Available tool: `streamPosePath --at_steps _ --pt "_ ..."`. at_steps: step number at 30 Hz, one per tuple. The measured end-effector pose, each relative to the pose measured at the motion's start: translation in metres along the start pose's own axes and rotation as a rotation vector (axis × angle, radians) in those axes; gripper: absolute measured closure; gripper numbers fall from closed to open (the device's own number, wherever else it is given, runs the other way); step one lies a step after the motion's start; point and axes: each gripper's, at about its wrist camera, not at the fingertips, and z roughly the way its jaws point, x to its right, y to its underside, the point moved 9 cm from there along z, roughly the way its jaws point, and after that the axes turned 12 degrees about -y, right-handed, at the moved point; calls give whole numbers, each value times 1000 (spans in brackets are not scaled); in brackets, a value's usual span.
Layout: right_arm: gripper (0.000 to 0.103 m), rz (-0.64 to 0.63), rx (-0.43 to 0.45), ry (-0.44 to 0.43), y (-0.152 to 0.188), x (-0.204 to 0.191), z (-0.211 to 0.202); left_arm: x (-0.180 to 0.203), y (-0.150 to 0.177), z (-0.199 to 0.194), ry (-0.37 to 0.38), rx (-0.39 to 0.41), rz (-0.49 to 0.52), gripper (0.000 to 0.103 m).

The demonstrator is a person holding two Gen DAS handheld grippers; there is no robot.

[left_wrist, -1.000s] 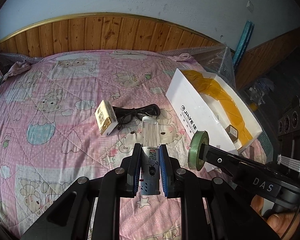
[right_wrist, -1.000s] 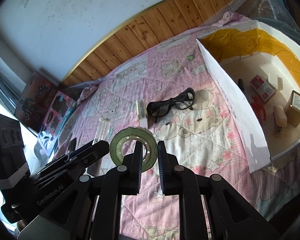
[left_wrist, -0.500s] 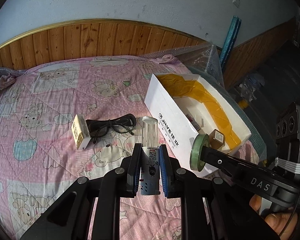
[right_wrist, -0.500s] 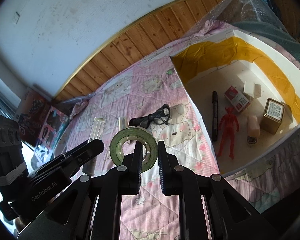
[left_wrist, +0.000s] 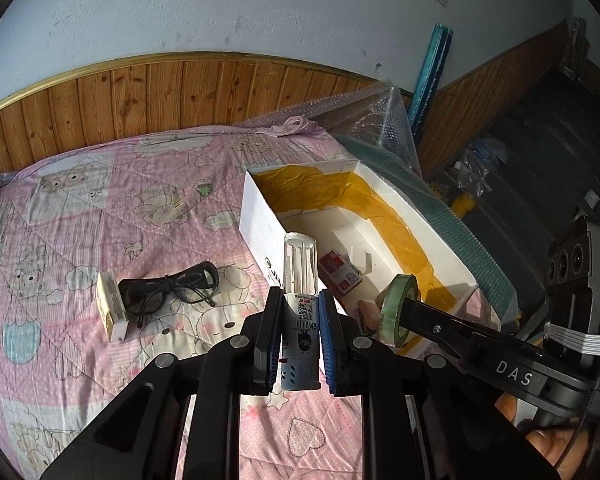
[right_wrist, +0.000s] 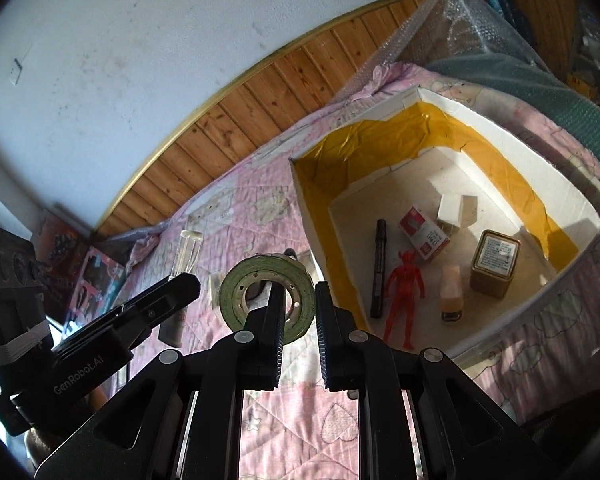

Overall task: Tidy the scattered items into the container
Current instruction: 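Lift the tube and tape roll and carry both toward the white box, then lower both tools into the box and open them to drop the items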

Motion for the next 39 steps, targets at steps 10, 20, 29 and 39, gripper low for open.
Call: streamPosePath --at_steps 10,20,29,39 --pt "88 10 40 39 -28 25 -12 33 -25 21 40 0 35 85" --pt "88 0 60 72 -53 42 -17 62 -51 41 78 5 59 85" --pt "88 -22 57 90 -75 53 -13 73 -66 65 98 -13 56 85" --pt "88 -48 32 122 -97 67 3 83 -76 97 93 -48 52 85"
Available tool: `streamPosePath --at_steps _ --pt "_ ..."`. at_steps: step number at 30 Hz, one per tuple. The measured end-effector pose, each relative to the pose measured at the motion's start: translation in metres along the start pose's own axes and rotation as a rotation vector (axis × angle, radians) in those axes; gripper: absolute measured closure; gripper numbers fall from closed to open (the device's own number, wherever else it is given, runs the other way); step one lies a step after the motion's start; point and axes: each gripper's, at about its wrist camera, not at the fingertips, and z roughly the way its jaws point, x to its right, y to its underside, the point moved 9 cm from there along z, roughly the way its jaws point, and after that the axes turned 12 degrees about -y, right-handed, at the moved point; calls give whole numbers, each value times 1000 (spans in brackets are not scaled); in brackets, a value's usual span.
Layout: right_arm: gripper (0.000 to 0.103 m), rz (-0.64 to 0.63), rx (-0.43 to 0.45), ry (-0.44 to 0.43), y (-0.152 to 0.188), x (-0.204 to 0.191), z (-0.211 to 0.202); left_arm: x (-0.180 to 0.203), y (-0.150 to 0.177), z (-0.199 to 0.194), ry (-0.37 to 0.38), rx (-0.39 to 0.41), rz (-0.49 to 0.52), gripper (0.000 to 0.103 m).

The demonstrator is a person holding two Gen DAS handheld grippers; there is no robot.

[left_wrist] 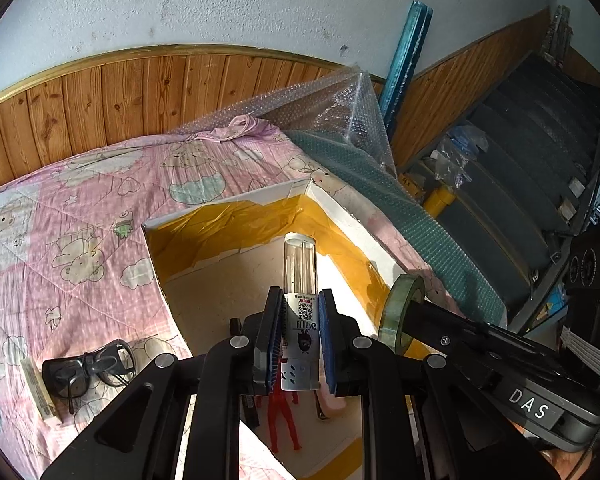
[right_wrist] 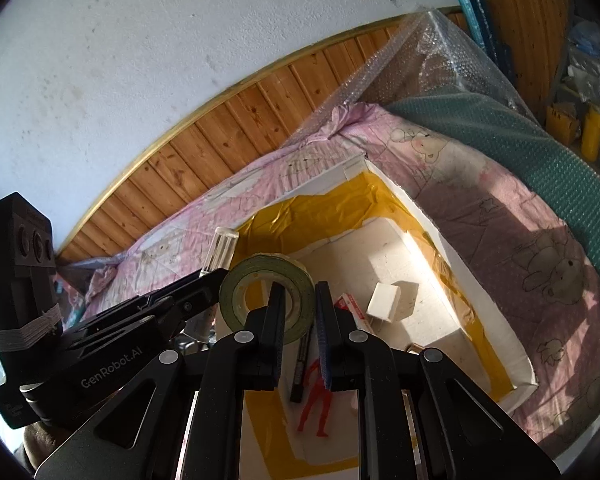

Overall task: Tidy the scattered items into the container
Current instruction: 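Lower both tools into the box and open them to drop the items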

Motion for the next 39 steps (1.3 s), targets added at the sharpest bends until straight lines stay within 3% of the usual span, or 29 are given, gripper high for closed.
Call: streamPosePath --at_steps 14,26,28,29,30,33,39 --pt "88 36 -83 -6 -32 22 43 -11 -15 49 -77 -76 -10 85" --pt "87 5 -169 126 -41 50 92 -16 -21 85 -129 -133 21 85" --pt "82 14 -156 158 -44 59 98 -15 -20 92 -111 -152 21 85" --pt "76 7 -152 174 -45 62 99 -15 -21 96 -97 -158 17 83" --pt "68 12 -145 192 -45 66 97 -17 -21 98 -99 -159 17 74" --pt "67 51 -119 162 -45 68 88 -26 -21 99 -142 -137 23 52" --pt "67 93 -80 86 -32 46 63 -40 -22 67 -113 -83 9 52"
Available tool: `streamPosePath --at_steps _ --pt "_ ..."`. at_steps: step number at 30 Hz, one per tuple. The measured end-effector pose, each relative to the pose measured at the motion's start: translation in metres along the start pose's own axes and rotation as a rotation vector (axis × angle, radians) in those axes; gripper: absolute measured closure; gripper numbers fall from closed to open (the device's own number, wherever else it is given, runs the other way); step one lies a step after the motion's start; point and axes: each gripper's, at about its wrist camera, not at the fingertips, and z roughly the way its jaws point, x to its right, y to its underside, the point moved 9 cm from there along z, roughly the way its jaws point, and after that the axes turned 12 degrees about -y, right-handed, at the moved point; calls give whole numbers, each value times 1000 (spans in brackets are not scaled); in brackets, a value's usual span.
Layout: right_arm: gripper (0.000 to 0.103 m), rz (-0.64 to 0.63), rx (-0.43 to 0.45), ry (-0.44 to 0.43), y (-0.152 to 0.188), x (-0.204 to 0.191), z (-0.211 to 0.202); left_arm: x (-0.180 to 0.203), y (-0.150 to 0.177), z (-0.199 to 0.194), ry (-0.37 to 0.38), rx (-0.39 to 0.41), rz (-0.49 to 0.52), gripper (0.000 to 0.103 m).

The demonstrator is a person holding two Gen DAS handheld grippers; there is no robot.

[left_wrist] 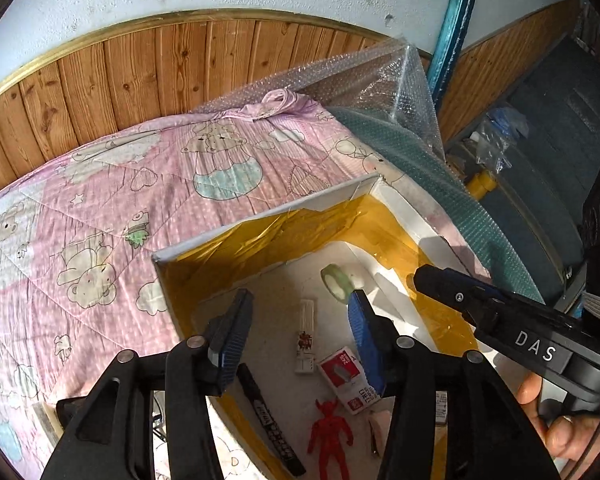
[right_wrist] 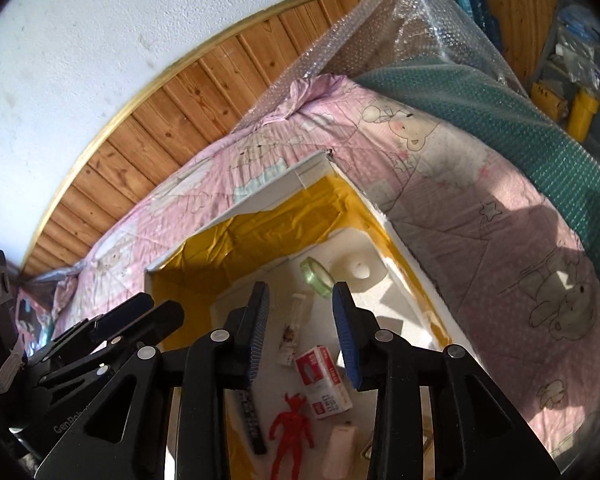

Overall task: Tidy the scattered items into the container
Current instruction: 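Lower both tools into the box and open them to drop the items, then withdraw both tools toward the gold tissue pack and black glasses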

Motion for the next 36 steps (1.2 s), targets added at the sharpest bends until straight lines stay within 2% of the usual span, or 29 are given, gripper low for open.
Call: streamPosePath --at_steps 3,8,13,25,36 --pt "67 -12 9 -34 19 -21 -14 -12 7 -23 -13 34 0 52" --pt "67 -97 6 -79 56 -69 -35 -36 26 -63 -85 100 -10 52" --pt "67 -171 -27 -122 99 -117 -45 -59 51 -95 -102 122 -30 52" --pt "67 -242 -164 -172 189 -184 -28 -121 105 -134 -94 109 -162 52" --pt "67 -254 -286 -186 255 -213 7 -188 180 -133 -94 26 -286 50"
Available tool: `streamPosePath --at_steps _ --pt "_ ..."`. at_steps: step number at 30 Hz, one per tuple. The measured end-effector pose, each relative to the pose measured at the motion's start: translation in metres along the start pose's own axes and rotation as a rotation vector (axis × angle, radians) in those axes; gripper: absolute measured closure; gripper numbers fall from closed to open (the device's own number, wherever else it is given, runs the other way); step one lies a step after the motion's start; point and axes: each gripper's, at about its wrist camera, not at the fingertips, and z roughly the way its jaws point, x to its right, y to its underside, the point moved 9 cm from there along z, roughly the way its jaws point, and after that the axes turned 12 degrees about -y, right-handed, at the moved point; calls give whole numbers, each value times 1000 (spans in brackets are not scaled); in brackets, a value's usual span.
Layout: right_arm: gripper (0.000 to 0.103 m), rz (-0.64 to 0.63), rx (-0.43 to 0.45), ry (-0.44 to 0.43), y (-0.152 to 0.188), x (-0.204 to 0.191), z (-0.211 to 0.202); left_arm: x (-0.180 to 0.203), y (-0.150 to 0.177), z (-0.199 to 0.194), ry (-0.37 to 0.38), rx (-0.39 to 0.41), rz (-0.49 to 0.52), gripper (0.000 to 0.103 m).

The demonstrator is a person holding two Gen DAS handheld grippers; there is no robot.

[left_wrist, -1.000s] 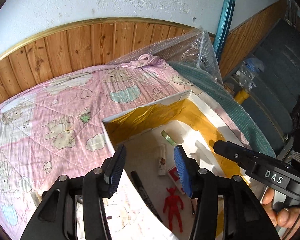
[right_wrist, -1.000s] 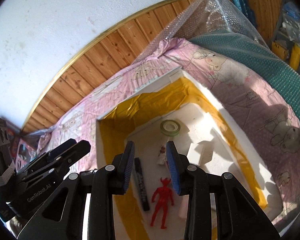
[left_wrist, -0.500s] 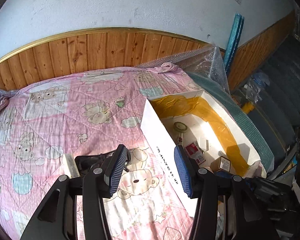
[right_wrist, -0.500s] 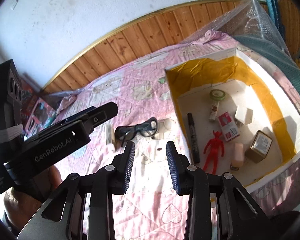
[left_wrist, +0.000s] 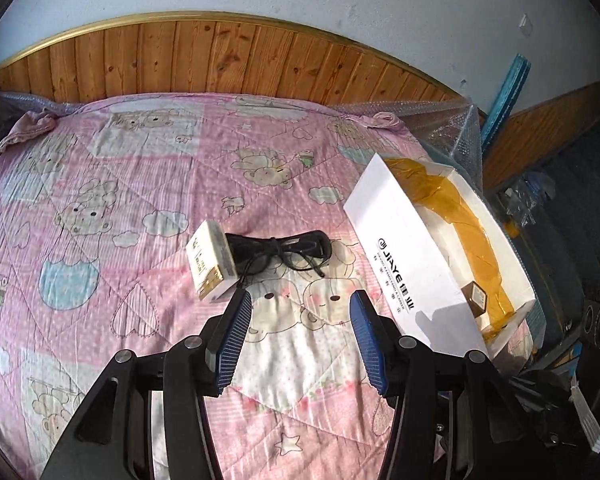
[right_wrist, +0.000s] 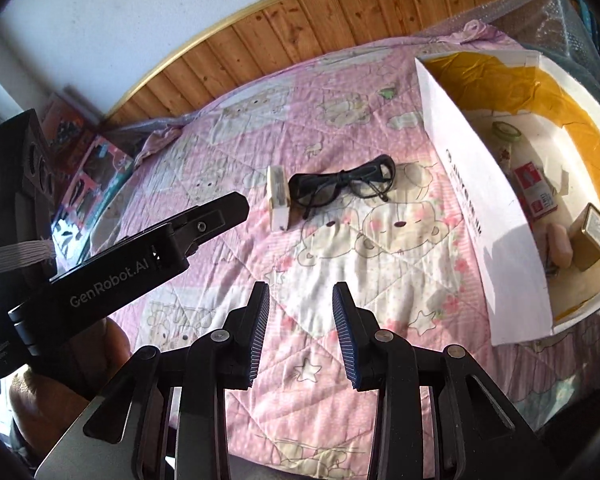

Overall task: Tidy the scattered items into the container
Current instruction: 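Withdraw both tools toward the gold tissue pack and black glasses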

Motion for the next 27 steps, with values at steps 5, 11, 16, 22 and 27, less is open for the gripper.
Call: streamPosePath --at_steps 5,11,16,22,27 --pt "67 12 -51 -1 16 -5 24 -28 25 2 0 -38 -44 50" --pt "67 17 -116 4 35 -10 53 -53 48 8 3 -77 -87 50" --pt "67 19 -149 11 39 -9 72 -74 60 18 -6 -109 -127 50" --pt "67 17 -155 13 22 -9 93 -97 67 31 -26 -131 -172 50" --pt "67 11 -137 9 -4 -9 105 -112 64 41 -30 -149 -207 50"
